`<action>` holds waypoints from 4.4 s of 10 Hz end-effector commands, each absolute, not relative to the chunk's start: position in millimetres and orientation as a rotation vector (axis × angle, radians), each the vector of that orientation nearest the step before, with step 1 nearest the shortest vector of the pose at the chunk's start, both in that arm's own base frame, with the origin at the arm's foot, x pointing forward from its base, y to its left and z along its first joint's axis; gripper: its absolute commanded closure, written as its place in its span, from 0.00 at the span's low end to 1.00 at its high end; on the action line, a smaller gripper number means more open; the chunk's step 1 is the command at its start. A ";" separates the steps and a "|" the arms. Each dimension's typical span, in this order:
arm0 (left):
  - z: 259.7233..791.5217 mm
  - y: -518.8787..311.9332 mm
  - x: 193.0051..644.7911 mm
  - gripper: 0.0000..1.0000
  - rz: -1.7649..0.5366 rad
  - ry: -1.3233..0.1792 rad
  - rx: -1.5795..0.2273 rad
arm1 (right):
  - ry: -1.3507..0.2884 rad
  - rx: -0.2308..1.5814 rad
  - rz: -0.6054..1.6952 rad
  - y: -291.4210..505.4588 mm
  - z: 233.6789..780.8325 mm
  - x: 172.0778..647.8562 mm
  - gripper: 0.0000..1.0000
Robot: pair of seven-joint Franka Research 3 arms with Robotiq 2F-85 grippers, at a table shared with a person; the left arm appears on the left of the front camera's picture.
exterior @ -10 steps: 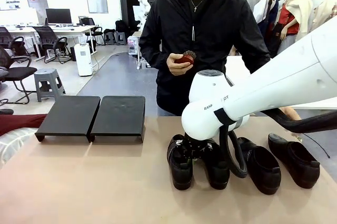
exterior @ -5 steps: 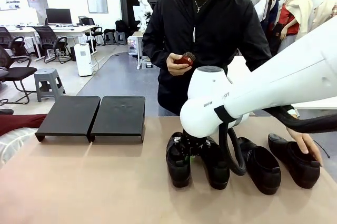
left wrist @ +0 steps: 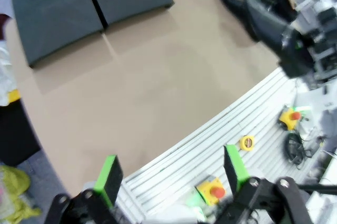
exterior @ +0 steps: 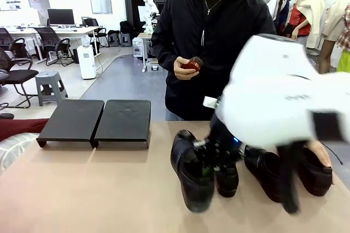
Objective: Organize the shoes by placing them on the stand.
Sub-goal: Pick up one Shoe and place it in the middle of the table.
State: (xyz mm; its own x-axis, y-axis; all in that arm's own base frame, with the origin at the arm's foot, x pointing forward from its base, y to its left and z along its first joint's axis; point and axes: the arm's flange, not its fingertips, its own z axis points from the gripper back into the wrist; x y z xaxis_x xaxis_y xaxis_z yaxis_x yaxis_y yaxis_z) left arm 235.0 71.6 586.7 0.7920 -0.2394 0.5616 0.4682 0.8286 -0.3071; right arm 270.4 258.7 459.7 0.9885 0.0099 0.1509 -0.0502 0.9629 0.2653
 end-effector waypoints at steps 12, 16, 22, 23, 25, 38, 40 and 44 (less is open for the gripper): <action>587.4 72.6 235.5 0.00 -0.409 -0.531 -0.466 | -0.184 0.240 -0.112 493.1 389.3 308.6 1.00; 587.4 72.6 235.5 0.00 -0.409 -0.531 -0.466 | -0.125 0.200 -0.085 504.0 341.5 325.2 1.00; 587.4 72.6 235.5 0.00 -0.409 -0.531 -0.466 | -0.146 0.190 -0.072 496.5 343.0 320.1 0.00; 587.4 72.6 235.5 0.00 -0.409 -0.531 -0.466 | -0.151 0.188 -0.072 495.8 343.8 320.0 0.00; 587.4 72.6 235.5 0.00 -0.409 -0.531 -0.466 | -0.162 0.178 -0.076 492.3 349.0 318.8 0.00; 587.4 72.6 235.5 0.00 -0.409 -0.531 -0.466 | -0.242 0.255 0.243 525.4 432.4 253.9 0.00; 587.4 72.6 235.5 0.00 -0.409 -0.531 -0.466 | -0.241 0.209 0.187 504.7 429.1 261.7 0.00; 587.4 72.6 235.5 0.00 -0.409 -0.531 -0.466 | -0.140 0.347 0.177 287.5 465.8 262.4 0.00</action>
State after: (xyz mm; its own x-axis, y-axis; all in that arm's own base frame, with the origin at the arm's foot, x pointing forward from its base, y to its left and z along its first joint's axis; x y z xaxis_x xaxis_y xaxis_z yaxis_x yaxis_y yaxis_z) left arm 234.9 71.7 586.8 0.7919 -0.2391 0.5619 0.4682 0.8284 -0.3074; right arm 281.1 382.8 442.7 0.9754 0.0885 0.2020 -0.1426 0.9518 0.2714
